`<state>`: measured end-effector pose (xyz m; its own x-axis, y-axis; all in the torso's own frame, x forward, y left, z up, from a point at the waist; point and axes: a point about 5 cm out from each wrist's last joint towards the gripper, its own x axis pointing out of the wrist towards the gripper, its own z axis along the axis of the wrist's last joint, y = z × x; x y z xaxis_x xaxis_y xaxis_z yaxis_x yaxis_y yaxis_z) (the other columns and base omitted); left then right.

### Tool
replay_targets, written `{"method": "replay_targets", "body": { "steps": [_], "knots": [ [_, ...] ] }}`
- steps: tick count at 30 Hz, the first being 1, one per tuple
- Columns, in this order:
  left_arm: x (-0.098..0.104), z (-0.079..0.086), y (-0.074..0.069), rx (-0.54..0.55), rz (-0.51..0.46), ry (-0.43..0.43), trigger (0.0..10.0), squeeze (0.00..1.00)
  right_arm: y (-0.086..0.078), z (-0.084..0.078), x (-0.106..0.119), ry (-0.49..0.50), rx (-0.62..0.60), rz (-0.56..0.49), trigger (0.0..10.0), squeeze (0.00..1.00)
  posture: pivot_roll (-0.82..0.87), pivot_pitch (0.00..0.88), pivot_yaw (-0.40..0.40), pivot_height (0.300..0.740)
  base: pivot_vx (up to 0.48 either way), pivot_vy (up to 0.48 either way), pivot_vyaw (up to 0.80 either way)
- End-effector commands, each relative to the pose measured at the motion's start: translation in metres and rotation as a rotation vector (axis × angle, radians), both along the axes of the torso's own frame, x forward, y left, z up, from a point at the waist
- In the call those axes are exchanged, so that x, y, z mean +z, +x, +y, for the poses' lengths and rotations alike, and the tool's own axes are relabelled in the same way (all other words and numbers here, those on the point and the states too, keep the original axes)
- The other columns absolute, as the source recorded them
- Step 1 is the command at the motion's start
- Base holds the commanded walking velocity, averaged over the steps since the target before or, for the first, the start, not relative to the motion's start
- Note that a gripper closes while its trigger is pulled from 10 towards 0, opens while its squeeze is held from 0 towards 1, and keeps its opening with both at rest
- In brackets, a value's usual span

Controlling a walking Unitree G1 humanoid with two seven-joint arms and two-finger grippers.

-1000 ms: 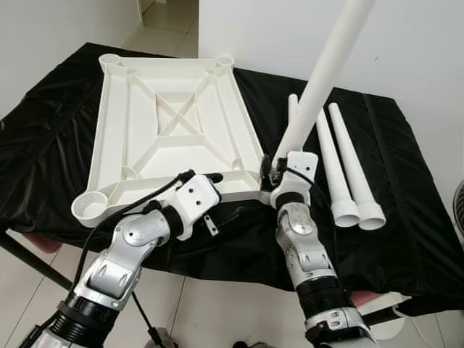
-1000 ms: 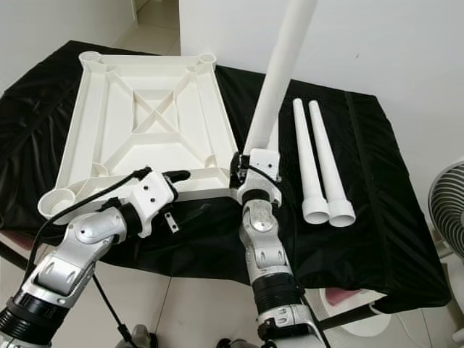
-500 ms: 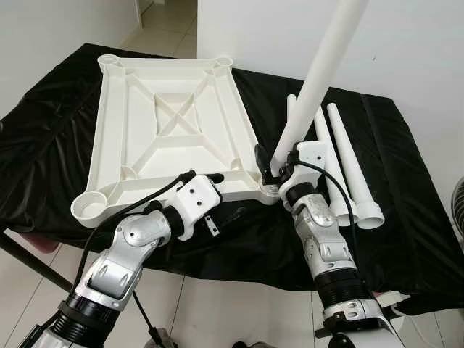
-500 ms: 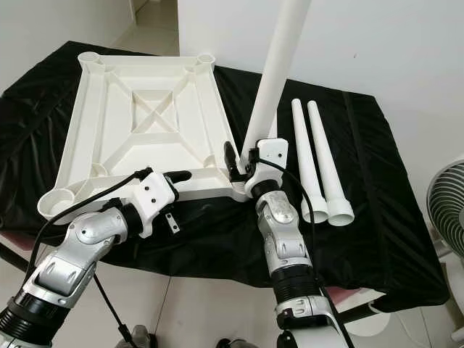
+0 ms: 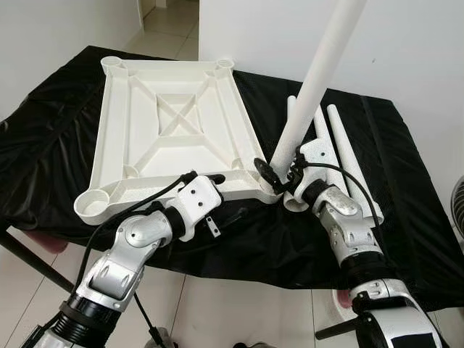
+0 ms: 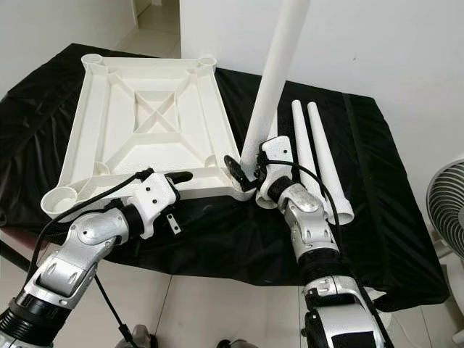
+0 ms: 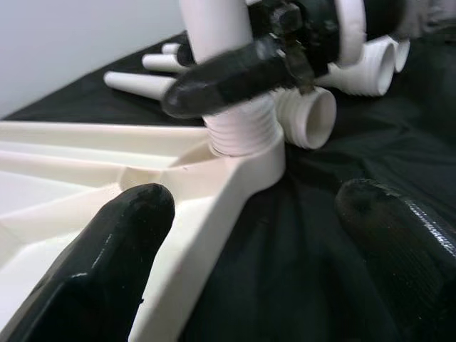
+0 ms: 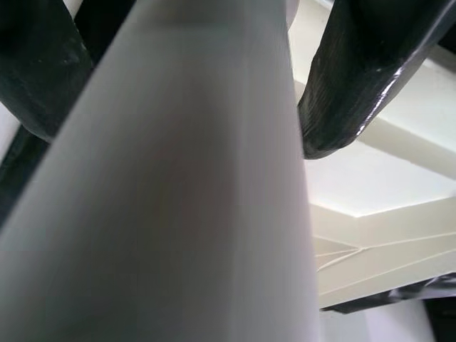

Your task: Building children table

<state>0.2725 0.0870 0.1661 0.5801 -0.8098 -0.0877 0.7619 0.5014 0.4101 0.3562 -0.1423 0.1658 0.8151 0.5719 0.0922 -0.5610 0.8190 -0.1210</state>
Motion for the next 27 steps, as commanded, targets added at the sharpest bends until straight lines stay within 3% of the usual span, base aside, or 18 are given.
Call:
{"method": "replay_targets", "body": {
  "steps": [1, 2, 3, 4, 5, 6, 18, 19, 20, 21, 27],
  "knots": [
    [0.0, -0.007, -0.005, -0.039, 0.009, 0.001, 10.0, 0.0, 0.001, -0.001, -0.003, -0.011, 0.02, 0.012, 10.0, 0.0, 0.22, 0.085, -0.079, 0.74, 0.0, 0.0, 0.0],
    [0.0, -0.008, -0.005, -0.041, 0.009, 0.0, 10.0, 0.0, 0.002, -0.001, -0.005, -0.011, 0.033, 0.02, 5.9, 0.0, 0.22, 0.085, -0.079, 0.74, 0.0, 0.0, 0.0],
    [0.0, -0.008, -0.005, -0.041, 0.009, 0.0, 10.0, 0.0, 0.002, -0.001, -0.005, -0.011, 0.033, 0.02, 5.9, 0.0, 0.22, 0.085, -0.079, 0.74, 0.0, 0.0, 0.0],
    [0.0, -0.008, -0.006, -0.042, 0.009, -0.001, 10.0, 0.0, 0.002, 0.0, -0.006, -0.012, 0.043, 0.026, 3.7, 0.0, 0.22, 0.085, -0.079, 0.74, 0.0, 0.0, 0.0],
    [0.0, -0.009, -0.005, -0.042, 0.009, -0.002, 10.0, 0.0, 0.004, 0.0, -0.007, -0.013, 0.051, 0.031, 3.1, 0.0, 0.22, 0.084, -0.077, 0.74, 0.0, 0.0, 0.0],
    [0.001, -0.009, -0.005, -0.042, 0.008, -0.002, 10.0, 0.0, 0.006, -0.001, -0.007, -0.011, 0.054, 0.033, 0.0, 0.0, 0.22, 0.084, -0.077, 0.74, 0.0, 0.0, 0.0],
    [0.001, -0.01, -0.005, -0.046, 0.008, -0.004, 10.0, 0.0, 0.009, -0.001, -0.008, 0.01, 0.061, 0.045, 0.0, 0.0, 0.22, 0.082, -0.075, 0.74, 0.0, 0.0, 0.0],
    [0.001, -0.01, -0.005, -0.047, 0.008, -0.005, 10.0, 0.0, 0.01, -0.002, -0.01, 0.01, 0.039, 0.05, 4.0, 0.0, 0.22, 0.085, -0.077, 0.74, 0.0, 0.0, 0.0],
    [0.001, -0.01, -0.005, -0.047, 0.008, -0.005, 10.0, 0.0, 0.01, -0.002, -0.01, 0.01, 0.039, 0.05, 4.0, 0.0, 0.22, 0.085, -0.077, 0.74, 0.0, 0.0, 0.0],
    [0.001, -0.011, -0.005, -0.048, 0.009, -0.006, 10.0, 0.0, 0.009, -0.002, -0.011, 0.023, 0.019, 0.054, 10.0, 0.0, 0.22, 0.085, -0.077, 0.74, 0.0, 0.0, 0.0],
    [0.001, -0.012, -0.005, -0.049, 0.011, -0.011, 10.0, 0.0, 0.007, 0.005, -0.018, 0.039, -0.053, 0.07, 10.0, 0.0, 0.21, 0.088, -0.077, 0.74, 0.0, 0.0, 0.0]
  ]
}}
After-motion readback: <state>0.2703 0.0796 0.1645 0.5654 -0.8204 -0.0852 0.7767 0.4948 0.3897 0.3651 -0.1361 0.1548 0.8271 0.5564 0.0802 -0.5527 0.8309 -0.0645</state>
